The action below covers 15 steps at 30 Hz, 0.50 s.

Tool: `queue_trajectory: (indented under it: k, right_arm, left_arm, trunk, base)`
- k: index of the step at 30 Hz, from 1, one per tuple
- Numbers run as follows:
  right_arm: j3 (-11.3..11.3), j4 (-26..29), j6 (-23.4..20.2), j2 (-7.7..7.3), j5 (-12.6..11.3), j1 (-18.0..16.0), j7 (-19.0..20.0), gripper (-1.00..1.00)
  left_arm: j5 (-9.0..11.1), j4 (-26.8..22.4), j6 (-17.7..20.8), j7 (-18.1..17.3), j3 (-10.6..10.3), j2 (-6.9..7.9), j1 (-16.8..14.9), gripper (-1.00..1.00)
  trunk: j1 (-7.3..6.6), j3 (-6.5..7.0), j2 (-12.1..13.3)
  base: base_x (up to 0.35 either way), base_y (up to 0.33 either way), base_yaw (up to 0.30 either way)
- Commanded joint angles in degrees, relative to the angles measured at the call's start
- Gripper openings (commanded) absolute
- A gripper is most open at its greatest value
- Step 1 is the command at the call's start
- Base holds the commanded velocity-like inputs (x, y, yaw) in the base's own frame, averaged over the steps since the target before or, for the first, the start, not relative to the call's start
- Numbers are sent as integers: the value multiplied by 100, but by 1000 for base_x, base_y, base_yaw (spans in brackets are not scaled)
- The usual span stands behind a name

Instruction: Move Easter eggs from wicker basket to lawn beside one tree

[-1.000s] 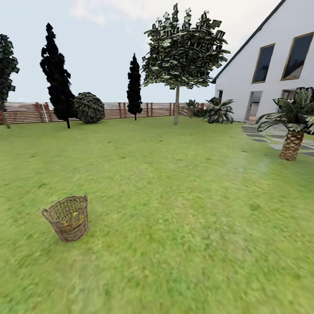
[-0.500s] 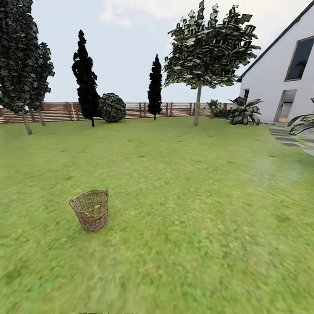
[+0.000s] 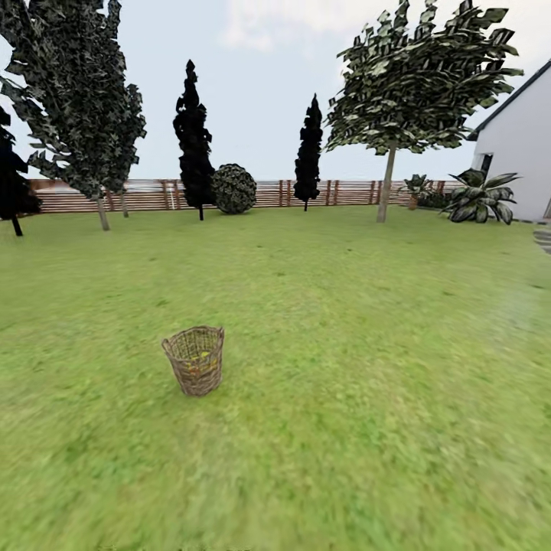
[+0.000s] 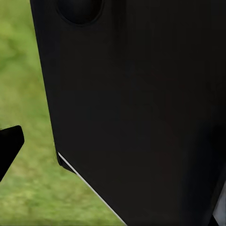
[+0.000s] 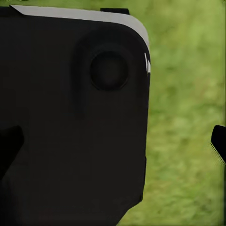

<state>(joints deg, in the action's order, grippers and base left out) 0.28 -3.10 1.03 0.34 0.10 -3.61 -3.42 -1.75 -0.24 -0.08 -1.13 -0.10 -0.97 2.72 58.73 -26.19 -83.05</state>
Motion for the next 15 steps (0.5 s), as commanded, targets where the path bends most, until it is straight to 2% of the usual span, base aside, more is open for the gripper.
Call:
queue_trajectory:
  k: [1, 15]
  right_arm:
    - [2, -15, 11, 2, 1, -8, -19, 100]
    - [-2, -15, 11, 2, -29, -9, -21, 100]
  left_arm:
    - [-18, -3, -1, -10, 1, 0, 0, 100]
    - [-18, -3, -1, -10, 1, 0, 0, 100]
  trunk:
    - [0, -4, -3]
    - [0, -4, -3]
  base:
    - [0, 0, 300]
    - [0, 0, 300]
